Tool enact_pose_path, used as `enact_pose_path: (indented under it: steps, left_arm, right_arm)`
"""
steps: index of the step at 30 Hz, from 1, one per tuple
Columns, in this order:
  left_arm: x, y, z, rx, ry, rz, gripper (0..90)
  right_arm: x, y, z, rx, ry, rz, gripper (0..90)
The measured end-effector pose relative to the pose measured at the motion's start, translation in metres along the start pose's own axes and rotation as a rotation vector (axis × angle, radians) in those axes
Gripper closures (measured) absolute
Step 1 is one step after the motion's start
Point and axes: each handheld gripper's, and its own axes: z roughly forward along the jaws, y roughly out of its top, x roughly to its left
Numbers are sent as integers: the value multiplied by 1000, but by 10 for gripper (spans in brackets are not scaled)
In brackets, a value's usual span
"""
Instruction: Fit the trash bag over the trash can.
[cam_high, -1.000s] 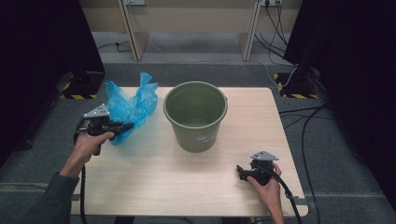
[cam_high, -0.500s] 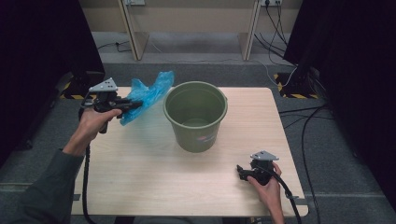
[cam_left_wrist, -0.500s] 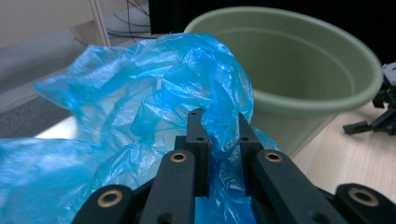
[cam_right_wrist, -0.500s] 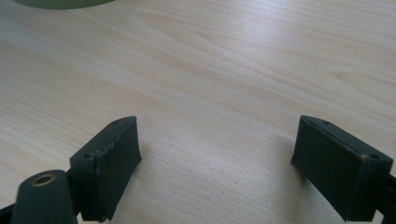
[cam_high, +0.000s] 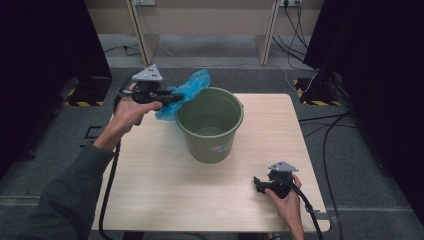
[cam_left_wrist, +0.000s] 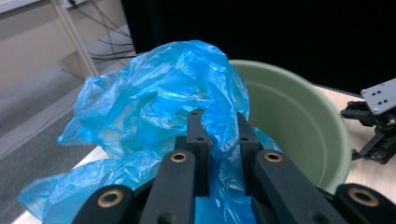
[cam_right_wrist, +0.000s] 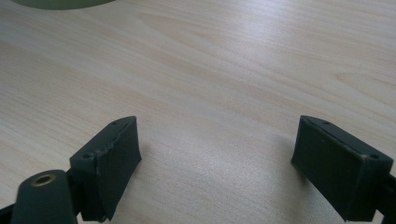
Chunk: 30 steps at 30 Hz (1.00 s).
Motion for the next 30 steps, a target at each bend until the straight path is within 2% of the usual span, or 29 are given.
enact_pose_path:
  steps: [2,3,6,7,8,10,15,16,21,23,24,25,28,29,30]
  left_arm:
    - [-9,11,15,21,-15,31,817]
    - [-9,11,15,21,-15,31,817]
    - [-19,17,36,37,-43,42,816]
    - [-19,17,36,37,-43,42,817]
    - [-25,16,47,59,-58,56,817]
    - [-27,16,51,66,-68,58,816]
    - [-39,11,73,135,-106,95,809]
    - [-43,9,79,152,-123,96,805]
    - [-45,4,92,177,-141,93,791]
    - [-44,0,98,185,-145,87,788]
    - [-43,-2,102,197,-147,78,778]
    - [-42,-4,104,203,-153,69,769]
    - [-41,-6,108,222,-173,57,732]
    - [-41,-7,109,224,-178,52,705]
    - [-42,-6,109,229,-193,43,635]
  right_arm:
    - [0,0,0,1,0,4,148]
    - [0,0,0,1,0,4,148]
    - [0,0,0,0,1,0,148]
    - [0,0,0,0,1,0,148]
    - [0,0,0,0,1,3,148]
    - [0,0,0,0,1,1,148]
    - [0,0,0,0,1,1,148]
    - [0,0,0,-1,1,0,149]
    - [-1,0,-1,3,3,-3,178]
    - [-4,2,-3,-6,8,10,194]
    - [-6,3,-6,-26,10,32,196]
    - [-7,4,-7,-31,7,30,196]
    - [-7,7,-10,-34,5,23,195]
    - [-7,9,-11,-38,5,18,195]
    - [-7,13,-14,-50,4,16,197]
